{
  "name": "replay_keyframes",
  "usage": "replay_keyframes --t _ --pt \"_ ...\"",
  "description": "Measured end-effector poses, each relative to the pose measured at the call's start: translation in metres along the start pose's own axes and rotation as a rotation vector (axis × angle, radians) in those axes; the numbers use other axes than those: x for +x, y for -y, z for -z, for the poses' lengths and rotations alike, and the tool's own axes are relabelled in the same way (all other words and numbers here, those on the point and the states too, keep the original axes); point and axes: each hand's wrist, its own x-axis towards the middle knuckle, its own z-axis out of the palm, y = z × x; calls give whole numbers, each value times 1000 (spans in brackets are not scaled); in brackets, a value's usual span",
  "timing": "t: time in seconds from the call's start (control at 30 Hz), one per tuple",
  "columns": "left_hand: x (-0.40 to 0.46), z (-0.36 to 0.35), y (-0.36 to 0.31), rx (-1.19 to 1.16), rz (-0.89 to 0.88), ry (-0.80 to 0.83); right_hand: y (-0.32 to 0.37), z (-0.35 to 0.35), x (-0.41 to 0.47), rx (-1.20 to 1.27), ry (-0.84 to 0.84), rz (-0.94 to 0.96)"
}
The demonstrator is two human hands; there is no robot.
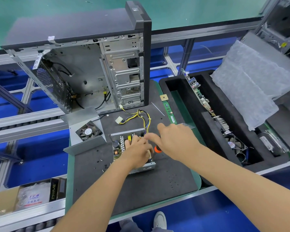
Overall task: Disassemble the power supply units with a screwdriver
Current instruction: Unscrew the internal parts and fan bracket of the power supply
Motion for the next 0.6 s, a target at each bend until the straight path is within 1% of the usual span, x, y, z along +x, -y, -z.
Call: replay_keyframes --t 0.03,0.1,0.13,0.17,0.2,0.23,0.27,0.3,0.33,0.47,0.5,0.57,0.6 --pt "-4 -2 3 -67 3 -123 1 2 3 3 -5 46" --pt "-16 -6 13 -157 65 -386 0 7 7 203 32 143" --pt "-22 -9 20 -180 106 -475 -2 9 9 346 83 189" --pt "-27 -12 26 -187 146 -523 -4 12 9 457 166 202" --pt "-32 -15 31 -181 182 -533 -5 15 9 513 242 176" --pt "-37 -18 35 -168 213 -519 -5 17 10 484 290 125" --pt "-39 -19 36 -156 231 -498 -7 18 11 373 296 72" --pt "-40 -20 36 -149 242 -484 -8 19 13 233 266 54" --pt "-41 -20 36 -146 249 -478 -7 18 16 156 233 77" --pt "-39 -21 32 -130 258 -464 -5 18 16 358 247 175" --pt "-38 -22 32 -128 261 -461 -5 18 15 338 237 150" --pt "-38 -22 34 -135 268 -458 -6 20 16 196 212 93" --pt "-38 -23 34 -139 270 -458 -6 18 16 138 195 104"
